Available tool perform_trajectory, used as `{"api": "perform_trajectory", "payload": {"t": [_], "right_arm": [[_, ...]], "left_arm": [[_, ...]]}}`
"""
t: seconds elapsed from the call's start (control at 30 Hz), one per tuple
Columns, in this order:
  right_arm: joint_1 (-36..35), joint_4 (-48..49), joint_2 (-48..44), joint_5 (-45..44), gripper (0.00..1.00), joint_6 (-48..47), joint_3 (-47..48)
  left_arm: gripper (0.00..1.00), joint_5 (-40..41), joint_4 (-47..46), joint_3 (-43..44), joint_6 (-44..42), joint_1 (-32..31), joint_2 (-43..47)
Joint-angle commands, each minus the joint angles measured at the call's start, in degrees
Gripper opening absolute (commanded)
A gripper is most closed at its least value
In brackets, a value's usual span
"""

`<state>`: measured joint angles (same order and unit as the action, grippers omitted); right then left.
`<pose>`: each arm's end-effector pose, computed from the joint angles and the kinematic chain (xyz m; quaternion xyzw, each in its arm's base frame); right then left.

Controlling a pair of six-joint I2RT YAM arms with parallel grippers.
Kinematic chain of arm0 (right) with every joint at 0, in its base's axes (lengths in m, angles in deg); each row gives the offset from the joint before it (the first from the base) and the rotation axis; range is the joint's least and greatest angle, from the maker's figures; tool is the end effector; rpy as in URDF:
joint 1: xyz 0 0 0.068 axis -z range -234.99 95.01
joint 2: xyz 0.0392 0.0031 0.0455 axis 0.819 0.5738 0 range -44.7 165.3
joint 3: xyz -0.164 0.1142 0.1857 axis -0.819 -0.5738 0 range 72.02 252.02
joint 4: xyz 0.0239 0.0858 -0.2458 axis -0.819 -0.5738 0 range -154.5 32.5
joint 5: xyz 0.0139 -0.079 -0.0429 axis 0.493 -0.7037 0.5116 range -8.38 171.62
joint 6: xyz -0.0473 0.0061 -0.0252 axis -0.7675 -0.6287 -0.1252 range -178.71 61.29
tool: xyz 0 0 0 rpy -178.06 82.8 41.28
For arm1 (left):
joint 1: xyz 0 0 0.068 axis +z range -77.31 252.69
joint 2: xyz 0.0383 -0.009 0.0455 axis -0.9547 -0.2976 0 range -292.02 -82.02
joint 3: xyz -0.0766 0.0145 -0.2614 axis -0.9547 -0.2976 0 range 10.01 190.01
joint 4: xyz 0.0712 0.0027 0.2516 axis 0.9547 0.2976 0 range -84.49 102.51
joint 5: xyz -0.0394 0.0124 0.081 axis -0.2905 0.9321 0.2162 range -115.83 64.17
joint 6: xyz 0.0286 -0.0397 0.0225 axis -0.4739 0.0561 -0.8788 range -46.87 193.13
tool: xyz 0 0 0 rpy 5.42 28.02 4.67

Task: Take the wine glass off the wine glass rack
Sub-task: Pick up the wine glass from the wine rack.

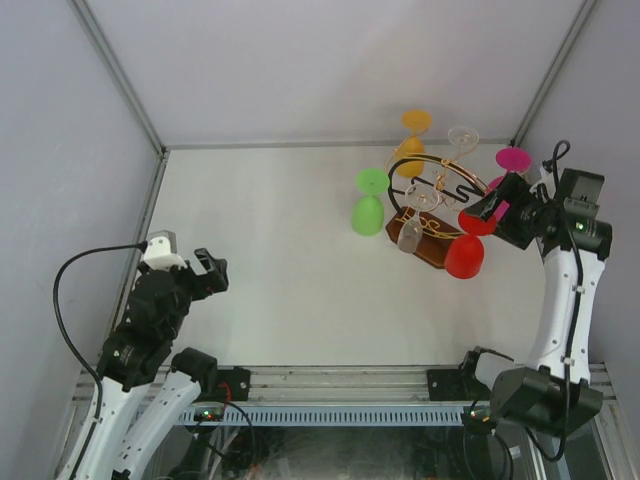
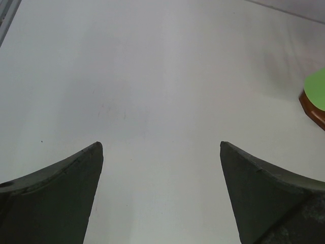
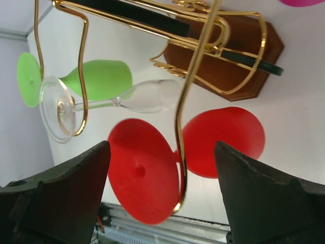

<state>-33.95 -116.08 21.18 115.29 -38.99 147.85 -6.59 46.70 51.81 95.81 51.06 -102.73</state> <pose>0.2045 -0.0575 0.3781 0.2159 0.8750 0.2671 0.3411 0.0797 -0.0191 0.3141 -0.1032 0.8072 -0.0861 0.5748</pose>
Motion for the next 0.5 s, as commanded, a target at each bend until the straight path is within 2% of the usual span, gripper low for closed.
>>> {"api": "perform_trajectory", "payload": {"t": [0.0, 0.07, 0.27, 0.47], "right_arm": [[2.0, 6.6, -7.1, -7.2, 0.83, 0.2, -3.3], [4.0, 7.7, -9.4, -5.1, 0.82, 1.3, -5.9], [6.5, 16.5, -20.3, 2.0, 0.84, 2.3, -21.5], [7.7, 18.8, -20.8, 6.2, 0.84, 3.5, -22.9]], "left_arm": [[1.0, -1.1, -2.0, 0.6, -1.2, -0.3, -1.7], [1.0, -1.6, -2.0, 0.7, -1.3, -0.3, -2.2], [1.0, -1.2, -1.9, 0.7, -1.3, -0.3, -1.8], [1.0, -1.6, -1.9, 0.8, -1.7, -0.3, -3.1]]}}
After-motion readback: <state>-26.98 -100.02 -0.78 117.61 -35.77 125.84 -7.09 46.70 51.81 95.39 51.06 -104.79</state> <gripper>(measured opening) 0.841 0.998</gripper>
